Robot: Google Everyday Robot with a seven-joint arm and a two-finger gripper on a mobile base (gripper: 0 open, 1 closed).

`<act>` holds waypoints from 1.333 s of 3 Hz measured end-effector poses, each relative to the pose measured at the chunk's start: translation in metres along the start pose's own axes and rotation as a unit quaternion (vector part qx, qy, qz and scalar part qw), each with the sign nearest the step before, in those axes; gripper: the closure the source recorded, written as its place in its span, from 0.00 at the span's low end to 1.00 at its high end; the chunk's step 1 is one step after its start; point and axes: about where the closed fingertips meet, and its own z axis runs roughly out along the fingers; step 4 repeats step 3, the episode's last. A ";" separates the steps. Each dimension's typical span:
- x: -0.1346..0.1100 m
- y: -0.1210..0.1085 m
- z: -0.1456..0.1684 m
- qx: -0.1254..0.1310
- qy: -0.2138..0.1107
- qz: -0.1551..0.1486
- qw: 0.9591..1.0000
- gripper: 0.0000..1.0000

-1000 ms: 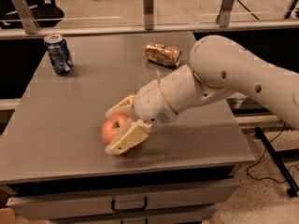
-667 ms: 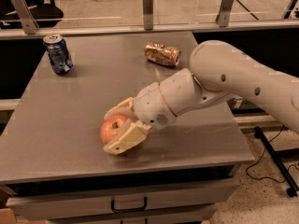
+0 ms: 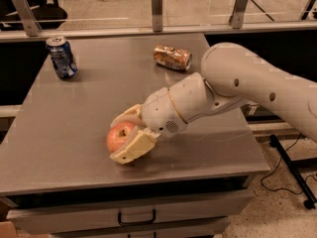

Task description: Pick apple

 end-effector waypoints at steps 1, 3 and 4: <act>-0.017 -0.032 -0.029 0.030 -0.042 -0.025 0.998 1.00; -0.059 -0.109 -0.114 0.116 -0.157 -0.084 0.977 1.00; -0.059 -0.109 -0.114 0.116 -0.157 -0.084 0.977 1.00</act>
Offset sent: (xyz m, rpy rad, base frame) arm 0.1984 -0.1015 0.1769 0.5956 -0.3652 -0.2111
